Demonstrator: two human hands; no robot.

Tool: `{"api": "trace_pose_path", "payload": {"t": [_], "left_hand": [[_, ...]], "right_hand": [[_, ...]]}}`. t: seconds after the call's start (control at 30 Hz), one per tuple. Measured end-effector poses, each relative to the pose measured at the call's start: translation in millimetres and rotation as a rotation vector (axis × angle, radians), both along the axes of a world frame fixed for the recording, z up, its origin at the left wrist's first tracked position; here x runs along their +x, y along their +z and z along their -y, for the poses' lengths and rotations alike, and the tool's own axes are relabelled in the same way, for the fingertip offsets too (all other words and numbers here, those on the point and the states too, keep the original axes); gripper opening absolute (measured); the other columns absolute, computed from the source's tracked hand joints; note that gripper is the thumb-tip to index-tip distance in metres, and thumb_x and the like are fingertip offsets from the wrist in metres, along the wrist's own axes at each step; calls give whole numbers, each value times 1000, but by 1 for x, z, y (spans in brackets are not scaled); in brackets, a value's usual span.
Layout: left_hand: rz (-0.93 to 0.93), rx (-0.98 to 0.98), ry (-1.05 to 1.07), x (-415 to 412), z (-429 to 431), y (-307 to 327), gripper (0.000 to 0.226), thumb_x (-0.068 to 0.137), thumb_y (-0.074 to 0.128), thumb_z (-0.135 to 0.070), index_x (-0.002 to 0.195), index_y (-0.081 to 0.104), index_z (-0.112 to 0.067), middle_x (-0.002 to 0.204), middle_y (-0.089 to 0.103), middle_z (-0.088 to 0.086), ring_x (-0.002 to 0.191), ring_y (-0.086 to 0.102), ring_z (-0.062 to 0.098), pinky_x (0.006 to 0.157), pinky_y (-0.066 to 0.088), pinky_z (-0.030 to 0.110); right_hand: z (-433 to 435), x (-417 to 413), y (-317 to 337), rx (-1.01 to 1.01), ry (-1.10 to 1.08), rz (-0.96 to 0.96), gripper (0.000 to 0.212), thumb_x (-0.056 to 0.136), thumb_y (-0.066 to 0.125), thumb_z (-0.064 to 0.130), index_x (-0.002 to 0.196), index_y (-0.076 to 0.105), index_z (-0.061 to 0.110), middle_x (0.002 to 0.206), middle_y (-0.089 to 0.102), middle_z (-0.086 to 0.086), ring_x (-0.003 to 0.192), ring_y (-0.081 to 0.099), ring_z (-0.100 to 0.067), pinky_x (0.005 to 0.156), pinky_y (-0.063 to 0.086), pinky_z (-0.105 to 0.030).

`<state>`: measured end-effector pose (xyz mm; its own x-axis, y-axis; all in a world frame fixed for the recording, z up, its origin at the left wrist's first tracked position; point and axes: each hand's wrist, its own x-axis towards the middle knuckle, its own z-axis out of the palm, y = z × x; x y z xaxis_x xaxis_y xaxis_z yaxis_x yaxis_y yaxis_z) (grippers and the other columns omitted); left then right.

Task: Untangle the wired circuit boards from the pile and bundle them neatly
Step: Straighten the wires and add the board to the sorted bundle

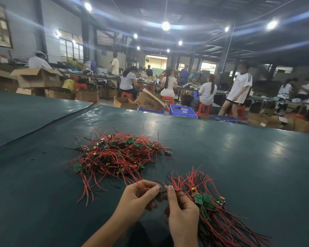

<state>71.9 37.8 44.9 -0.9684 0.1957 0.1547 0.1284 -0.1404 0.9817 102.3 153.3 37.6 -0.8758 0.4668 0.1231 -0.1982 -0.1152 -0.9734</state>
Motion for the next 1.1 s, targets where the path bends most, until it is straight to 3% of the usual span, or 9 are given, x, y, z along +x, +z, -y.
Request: {"api": "trace_pose_path", "payload": {"t": [0.1, 0.3, 0.4, 0.5, 0.57, 0.7, 0.9, 1.1], "left_hand": [[18, 14, 8, 0, 1, 2, 9, 87, 64, -6, 91, 69, 0, 74, 72, 16, 59, 60, 15, 56, 49, 21], [99, 70, 10, -2, 1, 1, 11, 87, 63, -6, 91, 73, -2, 74, 72, 13, 63, 62, 13, 57, 50, 18], [205, 124, -35, -1, 0, 2, 22, 85, 64, -21, 84, 75, -3, 68, 66, 9, 56, 57, 13, 53, 48, 20], [245, 45, -95, 2, 0, 3, 40, 78, 62, -43, 79, 75, -5, 64, 63, 8, 51, 55, 14, 53, 46, 23], [252, 8, -122, 3, 1, 4, 40, 76, 63, -46, 73, 74, -8, 64, 64, 9, 53, 56, 15, 54, 47, 23], [241, 60, -114, 3, 0, 6, 27, 80, 65, -33, 70, 72, -9, 64, 63, 10, 52, 56, 16, 53, 46, 22], [299, 169, 29, -1, 1, 4, 24, 88, 61, -8, 65, 70, -7, 59, 61, 10, 47, 53, 15, 46, 44, 20], [270, 157, 34, -2, 3, 5, 29, 89, 60, -5, 60, 67, -10, 57, 59, 9, 48, 54, 15, 47, 44, 20]], "right_hand": [[-4, -3, 0, -99, -48, 25, 28, 90, 64, 20, 65, 78, 20, 55, 67, -1, 38, 49, -5, 37, 40, -18], [-7, -6, -3, -150, -57, -13, 29, 91, 63, 18, 66, 78, 17, 57, 67, -4, 34, 41, -6, 32, 32, -19], [-6, -5, -3, -120, -27, -29, 26, 89, 63, 22, 69, 78, 22, 52, 62, -2, 37, 42, -6, 36, 36, -20], [-5, -2, -1, -80, 22, -55, 21, 86, 63, 26, 73, 79, 25, 52, 62, -2, 38, 42, -6, 37, 36, -21], [-4, -2, -1, -73, 24, -61, 20, 84, 62, 30, 73, 78, 25, 51, 61, -3, 37, 42, -6, 36, 36, -20], [-5, -5, -6, -104, -38, -43, 21, 86, 64, 28, 72, 79, 25, 50, 60, 0, 39, 43, -5, 38, 39, -21], [-6, -8, -6, -186, -47, -61, 21, 83, 66, 26, 68, 79, 23, 45, 56, 0, 32, 37, -6, 34, 34, -21], [-6, -7, -5, -209, -38, -67, 19, 71, 68, 37, 68, 79, 22, 46, 57, -1, 33, 37, -6, 36, 33, -22]]}}
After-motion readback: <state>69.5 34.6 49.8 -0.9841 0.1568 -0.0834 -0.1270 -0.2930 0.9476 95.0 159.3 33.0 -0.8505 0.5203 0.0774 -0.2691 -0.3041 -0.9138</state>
